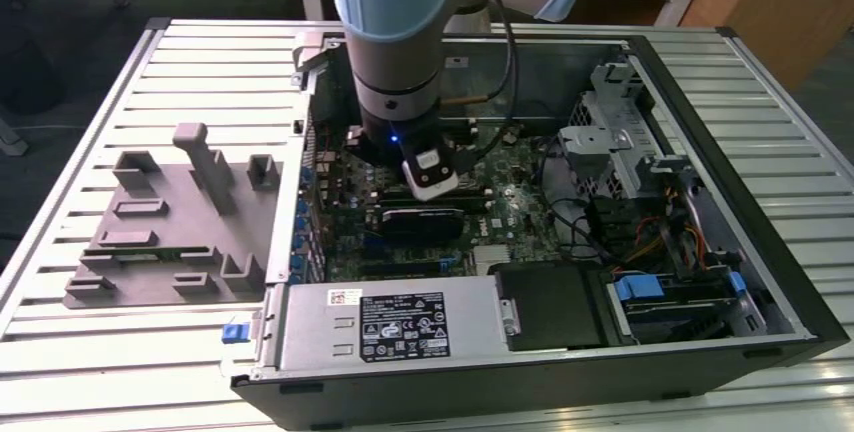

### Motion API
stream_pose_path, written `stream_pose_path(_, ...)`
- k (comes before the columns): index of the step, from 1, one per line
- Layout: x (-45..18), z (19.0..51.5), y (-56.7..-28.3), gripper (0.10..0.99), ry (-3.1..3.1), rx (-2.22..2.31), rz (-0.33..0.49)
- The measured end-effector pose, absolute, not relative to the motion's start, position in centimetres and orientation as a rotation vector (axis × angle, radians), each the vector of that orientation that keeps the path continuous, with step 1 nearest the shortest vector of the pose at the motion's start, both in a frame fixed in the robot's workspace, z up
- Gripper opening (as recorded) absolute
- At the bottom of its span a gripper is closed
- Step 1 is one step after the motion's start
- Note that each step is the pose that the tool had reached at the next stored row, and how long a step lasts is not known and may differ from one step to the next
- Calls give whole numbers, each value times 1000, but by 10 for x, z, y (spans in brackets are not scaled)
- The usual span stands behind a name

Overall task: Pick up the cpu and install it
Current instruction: 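Install the second cpu locking lever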

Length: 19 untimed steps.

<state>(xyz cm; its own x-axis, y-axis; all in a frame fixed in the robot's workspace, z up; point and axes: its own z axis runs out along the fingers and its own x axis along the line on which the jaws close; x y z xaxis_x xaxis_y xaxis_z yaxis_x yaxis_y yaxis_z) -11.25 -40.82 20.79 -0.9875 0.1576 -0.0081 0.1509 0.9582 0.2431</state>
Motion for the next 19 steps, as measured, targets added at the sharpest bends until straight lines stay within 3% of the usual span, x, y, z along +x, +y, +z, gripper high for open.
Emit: stream_pose_path(19,-97,208,-382,106,3080,288,268)
